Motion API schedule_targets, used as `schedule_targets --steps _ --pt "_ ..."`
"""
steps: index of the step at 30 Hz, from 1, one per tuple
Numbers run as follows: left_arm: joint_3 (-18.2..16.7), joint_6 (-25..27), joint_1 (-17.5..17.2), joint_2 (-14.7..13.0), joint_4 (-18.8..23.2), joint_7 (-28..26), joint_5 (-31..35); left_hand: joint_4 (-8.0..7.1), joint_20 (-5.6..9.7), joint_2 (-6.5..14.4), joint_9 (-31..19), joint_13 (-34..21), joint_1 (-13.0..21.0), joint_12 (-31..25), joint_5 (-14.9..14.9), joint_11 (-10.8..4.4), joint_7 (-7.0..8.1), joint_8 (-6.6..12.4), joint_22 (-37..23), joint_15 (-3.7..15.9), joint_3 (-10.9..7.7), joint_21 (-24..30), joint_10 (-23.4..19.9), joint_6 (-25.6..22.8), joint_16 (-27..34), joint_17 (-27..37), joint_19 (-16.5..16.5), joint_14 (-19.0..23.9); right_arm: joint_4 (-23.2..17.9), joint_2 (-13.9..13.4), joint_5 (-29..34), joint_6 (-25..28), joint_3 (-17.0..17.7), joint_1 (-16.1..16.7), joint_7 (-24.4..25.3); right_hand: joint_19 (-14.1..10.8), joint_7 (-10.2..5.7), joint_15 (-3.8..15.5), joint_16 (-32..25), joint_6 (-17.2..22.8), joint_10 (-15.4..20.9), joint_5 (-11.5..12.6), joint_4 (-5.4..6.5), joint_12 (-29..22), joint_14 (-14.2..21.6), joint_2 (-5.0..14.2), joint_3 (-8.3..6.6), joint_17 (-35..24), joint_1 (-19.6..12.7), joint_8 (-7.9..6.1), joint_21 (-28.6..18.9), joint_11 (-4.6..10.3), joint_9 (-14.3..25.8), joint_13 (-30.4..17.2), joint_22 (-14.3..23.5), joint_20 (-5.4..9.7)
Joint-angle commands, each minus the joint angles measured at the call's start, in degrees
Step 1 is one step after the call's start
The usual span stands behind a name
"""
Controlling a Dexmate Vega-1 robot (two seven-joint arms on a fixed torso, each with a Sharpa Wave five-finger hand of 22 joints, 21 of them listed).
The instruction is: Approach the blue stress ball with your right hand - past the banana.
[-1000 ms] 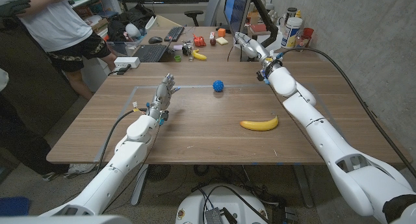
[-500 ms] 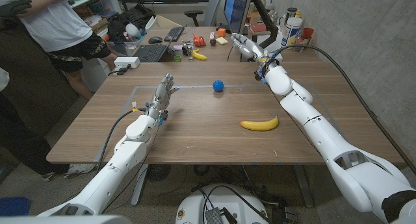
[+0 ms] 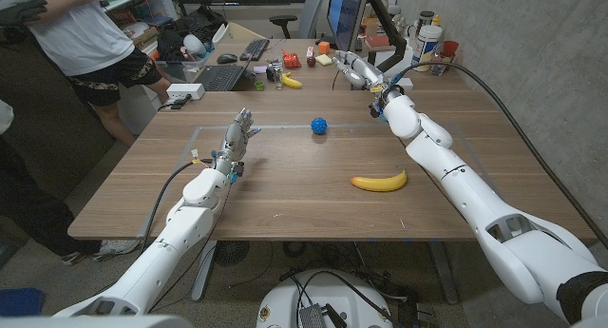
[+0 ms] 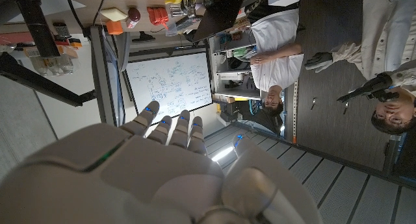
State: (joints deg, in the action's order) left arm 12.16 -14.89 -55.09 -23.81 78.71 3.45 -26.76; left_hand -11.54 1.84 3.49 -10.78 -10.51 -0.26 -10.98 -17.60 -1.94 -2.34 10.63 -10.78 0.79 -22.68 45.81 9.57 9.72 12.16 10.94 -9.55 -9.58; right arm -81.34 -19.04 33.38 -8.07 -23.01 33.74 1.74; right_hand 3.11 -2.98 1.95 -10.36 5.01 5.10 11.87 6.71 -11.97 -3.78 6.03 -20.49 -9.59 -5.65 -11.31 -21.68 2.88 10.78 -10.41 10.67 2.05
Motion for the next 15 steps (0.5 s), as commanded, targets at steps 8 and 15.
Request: schedule_targets --steps 8,15 --pt "0.9 0.1 0.2 0.6 0.3 -0.5 0.6 0.01 1.6 7.5 -0.2 -0.3 0.1 -0.3 -0.3 0.09 0.42 0.5 -0.2 -0.24 -0.35 0.3 5.0 8.3 0.3 0.2 -5.7 -4.9 -2.7 -2.2 5.0 1.7 -1.1 1.1 0.5 -0.1 -0.64 3.12 0.1 -0.4 -0.1 -0.1 -0.85 0.0 -0.2 2.81 -0.33 -0.1 -1.0 0.3 0.2 0.13 0.1 -0.1 0.0 5.69" --pt "1.0 0.3 -0.1 0.6 0.8 -1.2 0.9 0.01 1.59 7.5 -0.2 -0.3 0.1 -0.3 -0.3 0.01 0.41 0.51 -0.2 -0.22 -0.37 0.3 4.9 8.3 0.4 0.2 -5.7 -4.9 -2.9 -2.8 6.2 1.2 -1.7 1.3 0.3 -0.2 -0.79 3.23 0.1 -0.7 -0.2 -0.2 -1.01 0.1 -0.1 2.93 -0.45 -0.1 -1.3 0.4 0.2 0.36 0.2 -0.1 0.0 5.68"
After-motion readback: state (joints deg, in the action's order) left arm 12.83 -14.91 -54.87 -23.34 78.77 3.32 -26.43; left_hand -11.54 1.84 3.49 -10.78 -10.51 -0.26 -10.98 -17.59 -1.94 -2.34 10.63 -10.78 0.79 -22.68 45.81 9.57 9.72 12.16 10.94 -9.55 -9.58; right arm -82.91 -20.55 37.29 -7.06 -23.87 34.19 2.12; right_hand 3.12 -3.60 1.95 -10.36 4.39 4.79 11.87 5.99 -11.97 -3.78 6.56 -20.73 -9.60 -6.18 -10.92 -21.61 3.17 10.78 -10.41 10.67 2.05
